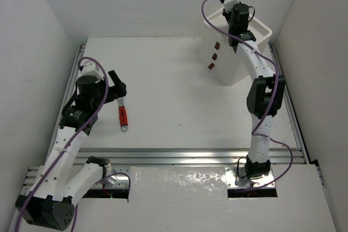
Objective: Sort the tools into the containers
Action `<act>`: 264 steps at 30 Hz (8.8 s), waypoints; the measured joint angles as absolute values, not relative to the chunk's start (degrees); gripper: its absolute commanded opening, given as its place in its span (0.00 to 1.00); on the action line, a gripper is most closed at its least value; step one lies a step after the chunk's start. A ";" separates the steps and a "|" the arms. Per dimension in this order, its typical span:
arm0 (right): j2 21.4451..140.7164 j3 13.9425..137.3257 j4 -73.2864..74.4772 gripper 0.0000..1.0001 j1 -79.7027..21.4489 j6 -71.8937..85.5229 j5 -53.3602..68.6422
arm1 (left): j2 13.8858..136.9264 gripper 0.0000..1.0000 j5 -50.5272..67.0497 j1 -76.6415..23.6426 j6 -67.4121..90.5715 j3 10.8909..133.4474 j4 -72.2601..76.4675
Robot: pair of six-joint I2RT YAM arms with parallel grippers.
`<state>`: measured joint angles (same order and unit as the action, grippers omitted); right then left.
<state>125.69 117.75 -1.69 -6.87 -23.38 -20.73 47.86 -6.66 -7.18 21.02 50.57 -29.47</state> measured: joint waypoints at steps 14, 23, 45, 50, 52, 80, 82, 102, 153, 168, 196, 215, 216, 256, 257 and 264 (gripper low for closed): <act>124.25 117.99 3.42 0.73 -7.38 -17.37 -18.04 | 48.42 1.00 -7.09 -7.18 21.10 50.57 -29.39; 109.51 117.82 21.32 0.99 -20.16 -9.96 -12.75 | 65.41 1.00 -8.49 -7.11 28.77 53.78 -31.16; 77.65 59.18 12.91 0.99 -27.79 17.32 22.04 | 104.75 0.58 -7.01 -0.16 36.45 64.27 -28.47; 75.02 56.58 9.61 0.99 -27.79 18.57 23.27 | 106.15 0.34 -5.15 1.76 35.86 65.45 -28.10; 75.02 55.96 8.60 0.99 -27.79 19.16 23.94 | 106.15 0.33 -4.58 1.98 35.66 65.23 -27.51; 75.16 48.03 -4.05 0.99 -27.79 27.64 34.83 | 112.14 0.25 -12.47 -5.02 31.64 72.88 -32.51; 75.16 47.99 -4.84 0.99 -27.79 28.12 35.18 | 112.14 0.06 -11.90 -5.08 30.61 72.82 -32.16; 102.59 48.97 -17.26 0.99 -34.50 38.83 34.06 | 91.96 0.00 -3.92 -19.81 36.18 53.04 -24.64; 95.64 90.19 30.61 0.00 -28.82 8.47 9.06 | 42.26 1.00 -21.30 -19.70 30.98 57.49 -30.87; 116.18 125.71 38.65 0.00 -15.70 -19.05 -14.81 | 46.33 0.99 -21.43 -19.70 25.80 49.36 -35.38; 118.43 113.93 19.22 0.50 -8.49 -22.98 -13.56 | 47.99 0.99 -18.57 -19.70 25.26 49.36 -34.92; 117.73 110.63 14.68 0.00 -9.39 -24.95 -16.82 | 47.99 0.99 -17.47 -19.70 25.21 49.36 -34.52; 117.73 110.41 14.20 0.00 -9.47 -25.26 -17.39 | 47.99 0.99 -17.43 -19.70 25.21 49.36 -34.54; 112.38 110.83 24.40 0.33 -8.29 -10.09 -11.20 | 48.01 0.99 -15.55 -19.70 24.23 49.36 -34.04; 112.03 110.89 24.69 0.30 -8.34 -9.02 -10.66 | 48.01 0.99 -15.55 -19.70 24.23 49.36 -34.04; 111.90 111.77 27.35 0.32 -8.40 -2.72 -9.32 | 48.01 0.99 -15.62 -19.70 24.23 49.36 -34.04</act>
<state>111.90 111.77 27.35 -8.40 -2.72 -9.32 48.01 -15.62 -19.70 24.23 49.36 -34.04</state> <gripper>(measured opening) 0.233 0.995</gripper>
